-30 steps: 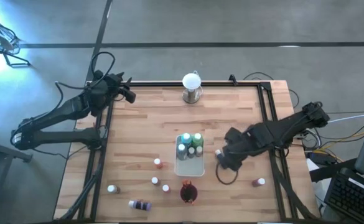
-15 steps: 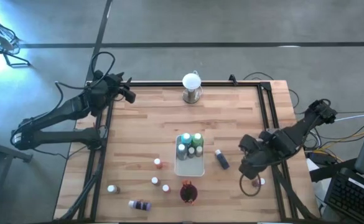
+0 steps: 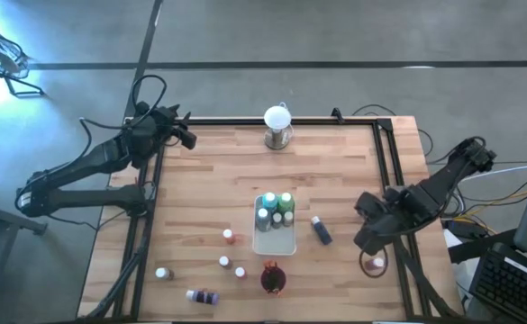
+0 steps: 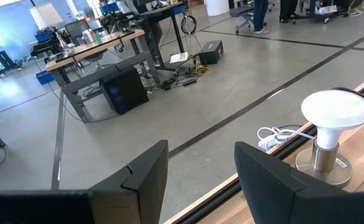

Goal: Pick & Place Paint Supplies
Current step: Put the pink paint bottle into the white bin

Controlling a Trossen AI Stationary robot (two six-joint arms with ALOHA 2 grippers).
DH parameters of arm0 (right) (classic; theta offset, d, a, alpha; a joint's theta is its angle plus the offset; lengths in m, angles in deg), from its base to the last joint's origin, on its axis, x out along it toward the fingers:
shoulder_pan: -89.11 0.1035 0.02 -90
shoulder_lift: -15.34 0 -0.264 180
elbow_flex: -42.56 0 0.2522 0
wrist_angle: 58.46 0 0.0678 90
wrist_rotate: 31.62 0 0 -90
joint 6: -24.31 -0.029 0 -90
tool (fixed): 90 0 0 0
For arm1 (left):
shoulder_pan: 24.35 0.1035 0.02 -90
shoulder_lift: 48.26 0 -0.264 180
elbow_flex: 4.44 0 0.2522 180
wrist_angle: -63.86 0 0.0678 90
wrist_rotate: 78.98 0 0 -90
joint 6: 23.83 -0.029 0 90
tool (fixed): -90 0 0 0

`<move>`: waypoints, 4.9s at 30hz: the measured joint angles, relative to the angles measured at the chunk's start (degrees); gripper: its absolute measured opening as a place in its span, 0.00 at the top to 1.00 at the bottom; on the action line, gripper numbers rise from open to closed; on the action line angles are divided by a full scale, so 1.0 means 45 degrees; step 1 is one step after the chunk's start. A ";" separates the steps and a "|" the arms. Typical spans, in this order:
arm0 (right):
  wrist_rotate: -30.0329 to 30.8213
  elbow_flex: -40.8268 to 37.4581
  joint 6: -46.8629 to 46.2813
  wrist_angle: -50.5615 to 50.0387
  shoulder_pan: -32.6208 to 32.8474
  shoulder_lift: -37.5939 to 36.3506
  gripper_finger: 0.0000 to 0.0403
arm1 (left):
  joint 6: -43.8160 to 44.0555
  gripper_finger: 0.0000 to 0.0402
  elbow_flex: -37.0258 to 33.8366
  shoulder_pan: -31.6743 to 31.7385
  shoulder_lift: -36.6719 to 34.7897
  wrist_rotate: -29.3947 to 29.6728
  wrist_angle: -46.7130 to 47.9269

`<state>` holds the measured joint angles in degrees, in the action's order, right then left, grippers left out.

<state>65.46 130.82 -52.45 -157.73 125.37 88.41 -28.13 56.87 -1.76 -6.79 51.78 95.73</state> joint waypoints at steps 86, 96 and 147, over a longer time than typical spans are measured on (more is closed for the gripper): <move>0.4447 -0.0941 0.3604 0.4696 -0.0823 -0.0722 0.61 | 0.0000 0.53 0.0000 -0.0003 -0.0001 0.0001 0.0002; 0.3602 -0.0941 0.3780 0.4686 -0.0819 -0.0722 0.53 | 0.0000 0.53 0.0000 -0.0005 -0.0003 -0.0001 0.0000; -0.0109 -0.5484 -0.4191 0.1121 -0.2724 -0.2481 0.47 | 0.0000 0.53 0.0000 -0.0001 0.0001 -0.0001 0.0000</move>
<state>64.97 106.14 -71.31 -152.68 113.11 77.24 -28.13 56.87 -1.76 -6.78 51.77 95.73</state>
